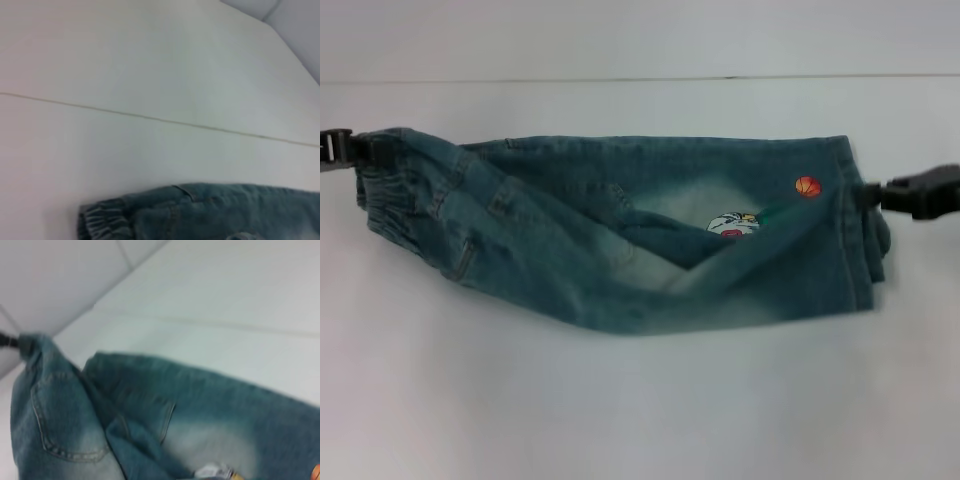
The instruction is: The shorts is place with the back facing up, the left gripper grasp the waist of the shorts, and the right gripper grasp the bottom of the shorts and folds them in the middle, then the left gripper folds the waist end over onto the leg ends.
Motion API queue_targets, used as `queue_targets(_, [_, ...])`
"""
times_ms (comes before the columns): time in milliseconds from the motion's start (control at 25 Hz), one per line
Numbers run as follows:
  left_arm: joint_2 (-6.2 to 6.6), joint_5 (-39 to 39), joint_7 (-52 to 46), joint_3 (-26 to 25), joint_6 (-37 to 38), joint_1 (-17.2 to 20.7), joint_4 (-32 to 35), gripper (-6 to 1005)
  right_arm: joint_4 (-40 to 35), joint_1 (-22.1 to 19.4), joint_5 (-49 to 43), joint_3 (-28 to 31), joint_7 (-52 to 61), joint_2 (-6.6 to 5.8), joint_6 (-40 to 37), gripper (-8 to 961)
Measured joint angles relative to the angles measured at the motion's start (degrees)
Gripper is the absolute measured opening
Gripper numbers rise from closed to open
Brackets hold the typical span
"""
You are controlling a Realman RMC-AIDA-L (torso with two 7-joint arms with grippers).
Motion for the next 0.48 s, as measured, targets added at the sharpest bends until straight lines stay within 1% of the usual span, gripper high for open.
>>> queue_targets(200, [0.23,0.4,-2.3,-0.1,-2.2,0.0,-0.4,83,1.1,0.8,3.0,0.3,0.8,-0.37,3.5,5])
queue_targets(360, [0.23,0.5,-4.4,-0.2,-5.7,0.1,-1.3,83,1.7,2.0,3.0,-0.3,2.1,-0.11,7.4,5])
queue_targets(480, [0.19,0.2,-4.9,-0.2,-8.5,0.1,-3.2,84,3.6,3.0,2.7,-1.0,2.7,0.06,12.0,6])
